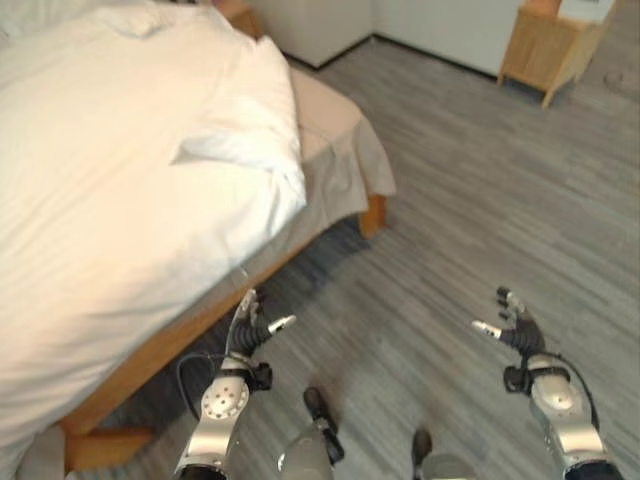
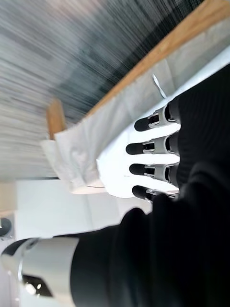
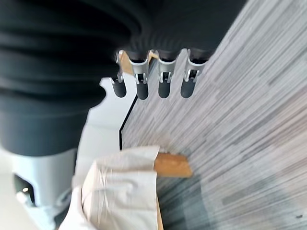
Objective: Making the bed.
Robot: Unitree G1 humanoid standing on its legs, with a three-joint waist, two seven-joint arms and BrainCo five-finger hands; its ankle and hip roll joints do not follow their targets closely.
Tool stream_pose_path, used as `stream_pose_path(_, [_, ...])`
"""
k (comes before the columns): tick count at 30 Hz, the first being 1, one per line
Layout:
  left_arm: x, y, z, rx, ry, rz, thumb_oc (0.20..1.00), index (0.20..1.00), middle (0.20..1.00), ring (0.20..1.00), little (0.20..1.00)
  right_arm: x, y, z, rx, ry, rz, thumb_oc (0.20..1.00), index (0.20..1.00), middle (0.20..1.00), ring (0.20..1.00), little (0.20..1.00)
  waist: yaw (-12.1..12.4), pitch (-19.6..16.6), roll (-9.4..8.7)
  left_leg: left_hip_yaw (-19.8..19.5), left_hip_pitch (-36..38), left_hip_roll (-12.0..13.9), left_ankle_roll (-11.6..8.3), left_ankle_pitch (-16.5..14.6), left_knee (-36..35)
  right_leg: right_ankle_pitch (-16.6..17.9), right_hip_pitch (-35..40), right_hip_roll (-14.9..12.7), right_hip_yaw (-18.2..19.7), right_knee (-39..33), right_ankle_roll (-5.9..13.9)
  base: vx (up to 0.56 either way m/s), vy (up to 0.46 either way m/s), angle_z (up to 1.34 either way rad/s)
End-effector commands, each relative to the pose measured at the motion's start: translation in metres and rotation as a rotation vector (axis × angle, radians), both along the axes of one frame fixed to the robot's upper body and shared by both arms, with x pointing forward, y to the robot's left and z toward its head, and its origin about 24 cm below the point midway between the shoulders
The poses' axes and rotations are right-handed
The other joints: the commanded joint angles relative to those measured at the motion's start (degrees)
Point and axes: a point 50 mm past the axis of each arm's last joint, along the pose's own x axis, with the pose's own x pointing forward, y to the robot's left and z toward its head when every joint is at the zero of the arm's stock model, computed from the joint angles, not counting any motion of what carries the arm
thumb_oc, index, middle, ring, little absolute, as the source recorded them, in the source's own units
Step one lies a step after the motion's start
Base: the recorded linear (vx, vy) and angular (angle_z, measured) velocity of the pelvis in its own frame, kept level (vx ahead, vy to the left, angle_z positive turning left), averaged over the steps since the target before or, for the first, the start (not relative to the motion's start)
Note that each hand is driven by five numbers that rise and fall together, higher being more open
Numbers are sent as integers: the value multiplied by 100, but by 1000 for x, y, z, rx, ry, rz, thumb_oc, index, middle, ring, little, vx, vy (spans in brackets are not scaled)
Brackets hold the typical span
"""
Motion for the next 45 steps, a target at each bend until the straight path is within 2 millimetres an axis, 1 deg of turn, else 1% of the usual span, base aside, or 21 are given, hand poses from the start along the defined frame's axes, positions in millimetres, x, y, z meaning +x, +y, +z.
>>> stream_pose_path(1, [-5, 18, 17, 11, -81, 51, 1000, 1000, 1000, 1000, 1000, 26, 14, 38, -19, -178, 97, 1000, 1000, 1000, 1000, 1000, 240, -218, -165, -571, 229, 28, -306, 919, -438, 183, 666, -641, 486, 312, 642, 673, 80, -55])
stream_pose_path(3, [-8, 21, 16, 20, -71, 59, 1000, 1000, 1000, 1000, 1000, 27, 20, 38, -22, -181, 121, 1000, 1000, 1000, 1000, 1000, 316, -291, -227, -571, 352, -3, -229, 886, -473, 201, 637, -742, 528, 590, 690, 584, 73, -61])
stream_pose_path(5, [-4, 27, 20, 64, -71, 67, 1000, 1000, 1000, 1000, 1000, 37, 39, 48, -55, -227, 200, 1000, 1000, 1000, 1000, 1000, 420, -296, -466, -362, 911, -244, 113, 579, -502, 1449, 78, -1180, 613, 2362, 1145, 474, 90, -40])
stream_pose_path(6, [-2, 29, 22, 72, -75, 68, 1000, 1000, 1000, 1000, 1000, 42, 42, 52, -80, -246, 220, 1000, 1000, 1000, 1000, 1000, 404, -240, -469, -398, 1059, -286, 192, 470, -522, 1799, -247, -1191, 702, 2934, 1149, 338, 85, -15])
stream_pose_path(8, [5, 31, 31, 113, -107, 50, 1000, 1000, 1000, 1000, 1000, 52, 47, 70, -144, -311, 249, 1000, 1000, 1000, 1000, 1000, 336, -116, -440, -552, 1373, -332, 314, 245, -570, 1829, -762, -1177, 787, 3741, 1088, 305, 44, 24])
stream_pose_path(9, [6, 32, 32, 113, -109, 51, 1000, 1000, 1000, 1000, 1000, 53, 48, 70, -145, -313, 250, 1000, 1000, 1000, 1000, 1000, 346, -118, -414, -540, 1357, -298, 313, 267, -578, 1855, -790, -1142, 798, 3732, 1076, 349, -40, 56])
stream_pose_path(11, [20, 31, 49, 135, -179, 38, 1000, 1000, 1000, 1000, 1000, 74, 55, 101, -227, -425, 274, 1000, 1000, 1000, 1000, 1000, 309, -15, -475, -728, 1539, -332, 272, 86, -589, 1342, -1167, -1398, 341, 3373, 908, 378, -120, 61])
stream_pose_path(13, [24, 34, 57, 119, -218, 52, 1000, 1000, 1000, 1000, 1000, 87, 66, 129, -297, -521, 324, 1000, 1000, 1000, 1000, 1000, 292, 4, -554, -954, 1670, -342, 141, -62, -601, 811, -1399, -1286, 189, 2451, 772, 363, -187, 72])
stream_pose_path(15, [27, 35, 62, 104, -237, 55, 1000, 1000, 1000, 1000, 1000, 92, 68, 136, -310, -543, 322, 1000, 1000, 1000, 1000, 1000, 235, -6, -581, -1049, 1652, -324, 94, -71, -601, 830, -1341, -1201, 116, 1941, 790, 247, -170, 61])
stream_pose_path(16, [33, 32, 65, 73, -254, 48, 1000, 1000, 1000, 1000, 1000, 99, 68, 148, -347, -571, 319, 1000, 1000, 1000, 1000, 1000, 143, -29, -709, -1265, 1742, -401, 52, -210, -601, 761, -1475, -773, 553, 1158, 723, 222, -125, 55])
stream_pose_path(19, [40, 36, 72, 78, -277, 58, 1000, 1000, 1000, 1000, 1000, 112, 70, 160, -383, -592, 317, 1000, 1000, 1000, 1000, 1000, 85, -86, -780, -1587, 1816, -438, -16, -400, -601, 1088, -1531, -399, 794, 308, 689, 347, -189, 114])
stream_pose_path(21, [42, 38, 78, 98, -295, 56, 1000, 1000, 1000, 1000, 1000, 115, 71, 161, -407, -584, 323, 1000, 1000, 1000, 1000, 1000, 98, -103, -803, -1627, 1884, -456, -34, -456, -601, 1119, -1469, -425, 754, 277, 662, 256, -162, 138])
stream_pose_path(25, [65, 37, 123, 149, -478, 82, 1000, 1000, 1000, 1000, 1000, 117, 66, 135, -399, -480, 299, 1000, 1000, 1000, 1000, 1000, 29, -163, -769, -1794, 2150, -469, -121, -556, -499, 1056, -1185, -494, 610, 348, 492, 204, -145, 57])
stream_pose_path(26, [71, 41, 157, 202, -612, 126, 1000, 1000, 1000, 1000, 1000, 108, 58, 110, -407, -392, 287, 1000, 1000, 1000, 1000, 1000, -120, -181, -689, -1739, 2183, -423, -214, -594, -135, 1004, -1077, -505, 482, 380, 430, 134, -74, 52])
stream_pose_path(27, [71, 40, 157, 205, -612, 126, 1000, 1000, 1000, 1000, 1000, 107, 58, 109, -406, -391, 286, 1000, 1000, 1000, 1000, 1000, -123, -179, -690, -1753, 2173, -412, -223, -615, -100, 1000, -1061, -498, 470, 375, 425, 262, -119, 18])
stream_pose_path(29, [74, 53, 181, 286, -690, 241, 1000, 1000, 1000, 1000, 1000, 69, 43, 49, -366, -177, 275, 1000, 1000, 1000, 1000, 1000, -378, -164, -603, -1699, 2018, -273, -455, -386, 796, 915, -754, -453, 367, 213, 310, 204, -103, 2])
stream_pose_path(33, [81, 72, 191, 398, -663, 347, 1000, 1000, 1000, 1000, 1000, 24, 21, 10, -395, -5, 270, 1000, 1000, 1000, 1000, 1000, -611, -118, -660, -1548, 1619, -171, -558, -171, 1719, 839, -589, -467, 359, 164, 233, 169, -76, -21])
stream_pose_path(34, [82, 89, 200, 494, -628, 403, 1000, 1000, 1000, 1000, 1000, -4, 9, -9, -421, 97, 280, 1000, 1000, 1000, 1000, 1000, -861, -84, -692, -956, 1582, 161, -597, -107, 1890, 779, -492, -517, 290, 156, 273, 195, 2, -60])
stream_pose_path(36, [83, 107, 202, 574, -563, 445, 1000, 1000, 1000, 1000, 1000, -28, -4, -21, -466, 187, 289, 1000, 1000, 1000, 1000, 1000, -1018, -168, -609, -388, 1717, 247, -513, -172, 1369, 774, -542, -543, 303, 134, 351, 252, 73, -15])
stream_pose_path(40, [86, 120, 204, 665, -490, 471, 1000, 1000, 1000, 1000, 1000, -43, -22, -29, -492, 262, 245, 1000, 1000, 1000, 1000, 1000, -1073, -218, -504, -478, 1482, -137, -442, -282, 543, 621, -434, -553, 515, 134, 505, 173, 122, -51])
stream_pose_path(45, [90, 133, 205, 796, -382, 497, 1000, 1000, 1000, 1000, 1000, -61, -29, -39, -487, 328, 212, 1000, 1000, 1000, 1000, 1000, -1208, -231, -400, -144, 1857, -123, -344, -57, -401, 499, -598, -591, 607, 773, 655, 195, 146, -61])
